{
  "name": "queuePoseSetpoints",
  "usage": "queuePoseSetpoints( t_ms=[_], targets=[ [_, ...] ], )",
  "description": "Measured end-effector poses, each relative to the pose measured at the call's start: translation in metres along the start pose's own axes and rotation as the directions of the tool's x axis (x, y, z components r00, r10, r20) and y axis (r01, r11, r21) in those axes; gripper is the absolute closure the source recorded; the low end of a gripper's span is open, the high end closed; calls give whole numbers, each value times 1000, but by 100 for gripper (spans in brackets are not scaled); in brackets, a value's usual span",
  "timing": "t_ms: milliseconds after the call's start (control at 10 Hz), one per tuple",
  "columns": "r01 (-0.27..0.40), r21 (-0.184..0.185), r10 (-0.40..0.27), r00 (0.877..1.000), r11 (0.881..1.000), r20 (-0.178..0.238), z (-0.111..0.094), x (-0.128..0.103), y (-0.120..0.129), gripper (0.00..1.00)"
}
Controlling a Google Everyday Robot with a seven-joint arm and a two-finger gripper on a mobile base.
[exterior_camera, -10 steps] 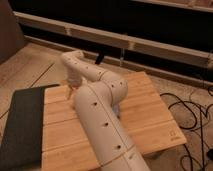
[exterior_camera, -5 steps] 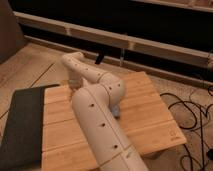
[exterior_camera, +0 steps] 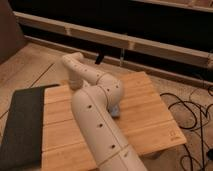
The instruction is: Place the pepper on the white sponge
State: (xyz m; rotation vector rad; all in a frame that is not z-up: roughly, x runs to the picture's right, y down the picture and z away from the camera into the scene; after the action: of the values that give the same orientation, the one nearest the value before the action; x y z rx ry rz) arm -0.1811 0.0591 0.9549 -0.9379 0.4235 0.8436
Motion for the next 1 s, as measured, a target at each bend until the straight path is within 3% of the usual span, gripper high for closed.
queuePoseSetpoints(
  t_ms=[100, 300, 500, 700, 1000],
  targets=[
    [-3, -3, 3, 1000, 1000, -6, 1, 1, -1, 100],
    [-6, -3, 6, 1000, 1000, -9, 2, 1, -2, 100],
    [-8, 23, 8, 1000, 1000, 12, -6, -7, -6, 100],
    [9, 102, -21, 993, 995, 114, -54, -32, -9, 100],
    [11, 199, -57, 973, 980, 222, -121, -46, -15, 100]
  ],
)
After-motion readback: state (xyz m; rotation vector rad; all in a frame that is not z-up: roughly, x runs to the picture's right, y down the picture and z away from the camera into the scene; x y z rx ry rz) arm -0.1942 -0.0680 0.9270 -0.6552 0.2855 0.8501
